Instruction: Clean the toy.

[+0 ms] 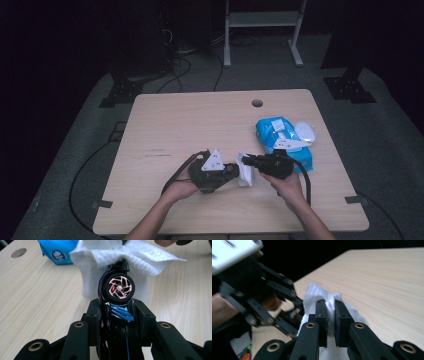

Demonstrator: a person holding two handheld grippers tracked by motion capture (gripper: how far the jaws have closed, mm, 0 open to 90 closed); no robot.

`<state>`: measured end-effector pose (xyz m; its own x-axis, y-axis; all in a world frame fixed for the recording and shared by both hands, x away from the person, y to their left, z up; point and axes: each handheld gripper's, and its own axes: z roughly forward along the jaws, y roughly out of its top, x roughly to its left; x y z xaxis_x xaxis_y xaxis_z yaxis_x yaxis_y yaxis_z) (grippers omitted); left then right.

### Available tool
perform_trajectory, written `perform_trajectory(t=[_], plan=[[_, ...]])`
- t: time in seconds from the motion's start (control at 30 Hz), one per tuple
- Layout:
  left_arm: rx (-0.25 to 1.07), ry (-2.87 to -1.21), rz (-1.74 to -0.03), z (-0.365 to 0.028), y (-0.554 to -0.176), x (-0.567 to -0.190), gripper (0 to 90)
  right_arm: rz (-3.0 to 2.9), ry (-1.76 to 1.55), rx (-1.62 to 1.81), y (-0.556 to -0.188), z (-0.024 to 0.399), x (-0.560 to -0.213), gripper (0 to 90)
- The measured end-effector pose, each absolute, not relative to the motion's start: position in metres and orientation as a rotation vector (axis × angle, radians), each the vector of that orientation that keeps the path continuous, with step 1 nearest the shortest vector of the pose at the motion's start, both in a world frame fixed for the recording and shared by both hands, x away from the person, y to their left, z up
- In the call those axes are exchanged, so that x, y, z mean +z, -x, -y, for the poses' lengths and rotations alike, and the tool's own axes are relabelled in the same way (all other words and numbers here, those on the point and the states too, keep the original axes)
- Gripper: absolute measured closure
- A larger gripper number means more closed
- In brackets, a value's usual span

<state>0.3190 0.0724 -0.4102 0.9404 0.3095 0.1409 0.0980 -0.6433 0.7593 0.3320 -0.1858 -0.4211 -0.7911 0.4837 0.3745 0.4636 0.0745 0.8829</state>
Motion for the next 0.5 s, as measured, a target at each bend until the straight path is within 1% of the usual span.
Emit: perform_trajectory(t=[0.1,0.3,0.5], plan=[[0.317,-2.231,-0.297,-0.074,-0.318,-0.407,62.3,-2.294,-1.003,1.862,-0.332,0.187,-0.421,82.5],[0.303,-2.173,-0.31,-0.08,-0.318,-0.4,62.4,-2.292,-1.087,1.854,-0.337,0.194,-0.433,82.5],[0.301,-2.143,-0.319,-0.083,-0.319,-0.397,62.5,-2.247,-1.091,1.942,-0.337,0.195,-0.428,82.5]])
